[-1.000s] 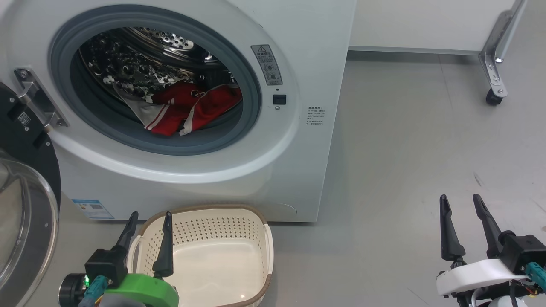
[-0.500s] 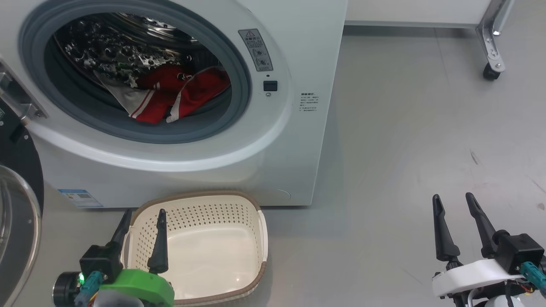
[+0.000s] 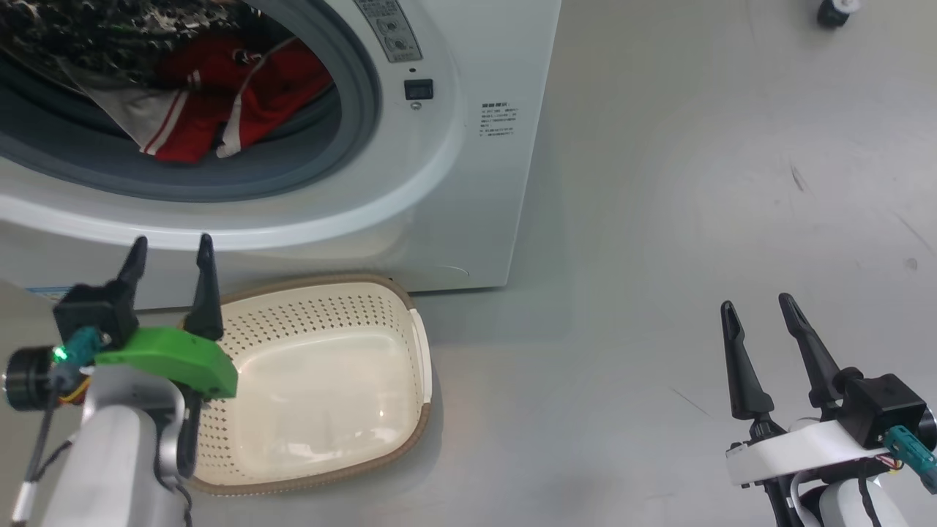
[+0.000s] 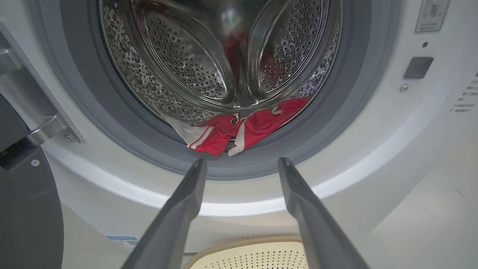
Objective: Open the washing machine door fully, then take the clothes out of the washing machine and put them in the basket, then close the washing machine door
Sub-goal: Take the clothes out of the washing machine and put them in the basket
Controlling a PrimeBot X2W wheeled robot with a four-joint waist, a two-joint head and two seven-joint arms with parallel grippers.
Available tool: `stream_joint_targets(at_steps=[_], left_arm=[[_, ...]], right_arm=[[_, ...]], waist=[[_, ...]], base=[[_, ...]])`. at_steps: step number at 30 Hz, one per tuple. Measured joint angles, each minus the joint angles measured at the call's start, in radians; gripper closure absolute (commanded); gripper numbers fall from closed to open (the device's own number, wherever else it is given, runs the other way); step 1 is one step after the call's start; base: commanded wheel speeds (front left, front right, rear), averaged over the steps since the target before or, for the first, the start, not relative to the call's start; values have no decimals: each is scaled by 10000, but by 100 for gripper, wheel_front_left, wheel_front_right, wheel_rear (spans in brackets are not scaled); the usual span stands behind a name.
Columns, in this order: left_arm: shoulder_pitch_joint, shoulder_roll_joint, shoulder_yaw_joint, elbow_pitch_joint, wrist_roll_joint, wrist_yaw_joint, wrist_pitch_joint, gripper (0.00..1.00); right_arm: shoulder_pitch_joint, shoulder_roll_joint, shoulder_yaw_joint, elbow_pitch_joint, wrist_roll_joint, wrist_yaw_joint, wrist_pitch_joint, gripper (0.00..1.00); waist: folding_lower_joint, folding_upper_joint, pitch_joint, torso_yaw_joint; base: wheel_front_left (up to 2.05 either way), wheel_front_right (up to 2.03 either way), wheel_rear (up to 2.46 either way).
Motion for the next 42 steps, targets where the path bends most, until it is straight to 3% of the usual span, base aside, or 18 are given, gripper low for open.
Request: stream_joint_targets(at_steps=[20,32,42], left_arm=[[-3835,1632,688,1685,-2,96,2661,0],[-5441,2100,1051,2805,-98,222,3559,0],[-6333,2284,1221,3718,-157,376,3894,0]], right_arm=[[-1261,205,142,-155,144,115,0,0],[-1717,370,125,-54,343,176,-2,0],[-1873,405,-40,-44,345,217,-2,0]], waist=[[1,0,2325,-1763],[1,0,3242,-2686],[1,0,3616,-3023]], base=[[0,0,0],[0,0,0],[0,0,0]])
